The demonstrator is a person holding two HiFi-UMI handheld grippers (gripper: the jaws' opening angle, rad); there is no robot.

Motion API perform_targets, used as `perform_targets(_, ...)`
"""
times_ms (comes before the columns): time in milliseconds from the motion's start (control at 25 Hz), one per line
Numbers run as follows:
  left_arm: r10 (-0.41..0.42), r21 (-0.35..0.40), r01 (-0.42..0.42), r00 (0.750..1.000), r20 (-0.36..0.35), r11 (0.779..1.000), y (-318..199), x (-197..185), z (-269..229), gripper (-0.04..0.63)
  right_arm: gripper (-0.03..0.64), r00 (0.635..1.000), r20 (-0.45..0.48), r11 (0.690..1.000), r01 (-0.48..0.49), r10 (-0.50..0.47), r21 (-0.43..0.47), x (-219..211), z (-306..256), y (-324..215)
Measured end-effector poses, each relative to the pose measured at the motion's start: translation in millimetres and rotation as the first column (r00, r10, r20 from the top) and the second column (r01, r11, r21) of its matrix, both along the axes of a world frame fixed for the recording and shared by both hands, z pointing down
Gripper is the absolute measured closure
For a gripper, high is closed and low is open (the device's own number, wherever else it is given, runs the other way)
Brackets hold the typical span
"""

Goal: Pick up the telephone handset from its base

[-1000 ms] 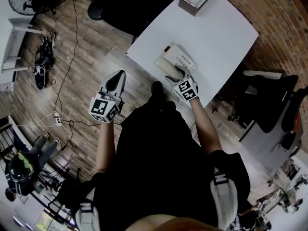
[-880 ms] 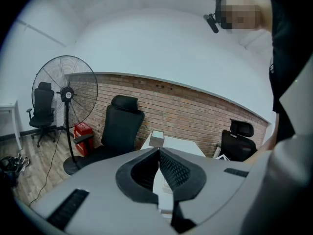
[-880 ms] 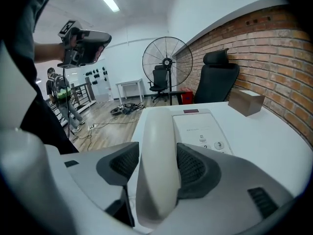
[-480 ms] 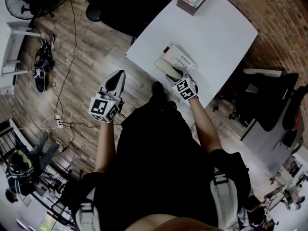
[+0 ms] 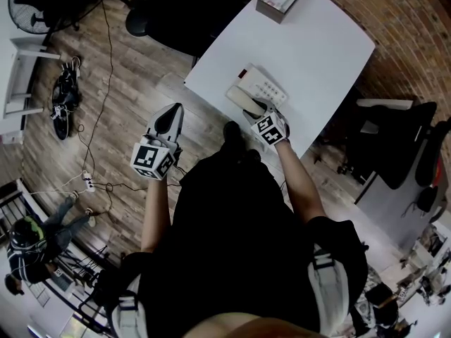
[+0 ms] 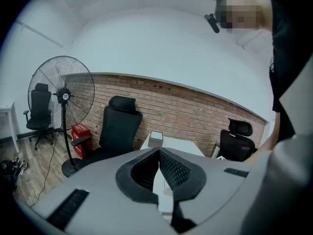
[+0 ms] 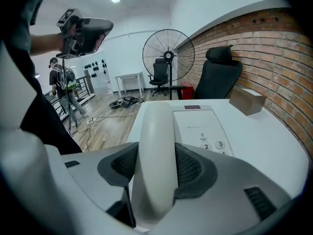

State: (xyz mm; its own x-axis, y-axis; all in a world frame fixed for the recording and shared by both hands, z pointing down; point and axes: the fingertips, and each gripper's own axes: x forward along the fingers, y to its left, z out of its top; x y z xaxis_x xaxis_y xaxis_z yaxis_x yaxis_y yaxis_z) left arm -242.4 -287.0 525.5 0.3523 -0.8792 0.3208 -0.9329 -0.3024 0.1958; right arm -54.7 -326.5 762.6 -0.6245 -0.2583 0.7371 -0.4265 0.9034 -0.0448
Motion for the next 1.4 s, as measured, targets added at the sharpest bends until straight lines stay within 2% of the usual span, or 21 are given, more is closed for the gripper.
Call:
perform_targets(760,0.005,0.023,-0.005,1.000,-0.002,1.000,12,18,-11,0.575,0.407,0.999,0.048,1.000,-0.002,0.001,0.018,9,-25,8)
perform_targets(1400,0.042,0.048,-0.042,0.999,-0.006,0.998,28,53,-22,0.575,0.408,0.995,0.096,0.998,-0.035,0.030,0.051,35,-57,22)
